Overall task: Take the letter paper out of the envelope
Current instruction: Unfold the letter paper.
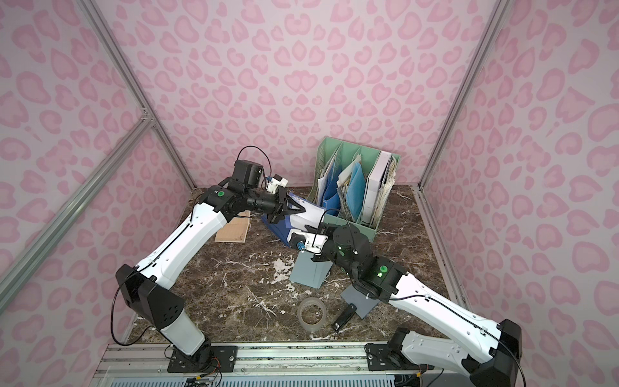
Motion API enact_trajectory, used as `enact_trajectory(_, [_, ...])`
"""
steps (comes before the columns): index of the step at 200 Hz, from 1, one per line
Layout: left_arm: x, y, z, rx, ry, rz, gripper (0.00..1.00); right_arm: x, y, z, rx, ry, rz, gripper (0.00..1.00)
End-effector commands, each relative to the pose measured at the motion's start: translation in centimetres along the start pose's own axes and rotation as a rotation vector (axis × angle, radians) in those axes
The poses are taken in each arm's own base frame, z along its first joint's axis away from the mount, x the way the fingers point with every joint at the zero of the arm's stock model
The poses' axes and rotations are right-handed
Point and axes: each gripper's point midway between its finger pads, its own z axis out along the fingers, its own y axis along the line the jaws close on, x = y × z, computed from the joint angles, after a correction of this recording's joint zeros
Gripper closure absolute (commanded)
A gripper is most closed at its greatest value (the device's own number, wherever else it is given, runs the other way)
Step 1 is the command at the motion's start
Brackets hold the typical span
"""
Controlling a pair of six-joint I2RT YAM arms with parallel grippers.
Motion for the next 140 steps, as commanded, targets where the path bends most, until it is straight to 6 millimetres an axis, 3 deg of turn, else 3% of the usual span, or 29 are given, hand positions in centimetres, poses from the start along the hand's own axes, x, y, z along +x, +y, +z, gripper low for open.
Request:
enact_trajectory(1, [-1.3,-1.6,-0.9,0.046,-0.074,0.044,0.99,0.4,0.9,-0.4,-0.019,0.014,0.078,1.00])
enact_trajectory(30, [-2.0,-3.2,-1.5,0.122,-0.103,0.076,1.00,0.7,2.4,-0.4,-0.074,0.015,0.253,0.88])
enact_trajectory(54, [-1.7,-3.9,-1.6,0.151,-0.092,0.107,1.00,0.3,3.7,-0.4,-0.137,-0.010,0.381,0.67])
enact_trajectory(74, [-1.6,-4.6,-2.3,0.176,-0.113,0.158,1.00,0.0,3.7,-0.5,-0.185,-0.030,0.532,0.47])
enact_trajectory(104, [-1.3,-4.8,-3.2,0.172,-0.156,0.260,1.00,-0.1,-1.0,-2.4,-0.220,-0.112,0.843,0.23])
enact_trajectory(122, [-1.1,-4.6,-3.5,0.169,-0.180,0.307,1.00,0.2,-4.2,-4.0,-0.268,-0.183,0.978,0.20])
enact_trajectory(140, [-0.7,-4.6,-3.7,0.177,-0.186,0.357,1.00,1.9,-7.3,-5.1,-0.300,-0.216,1.124,0.18])
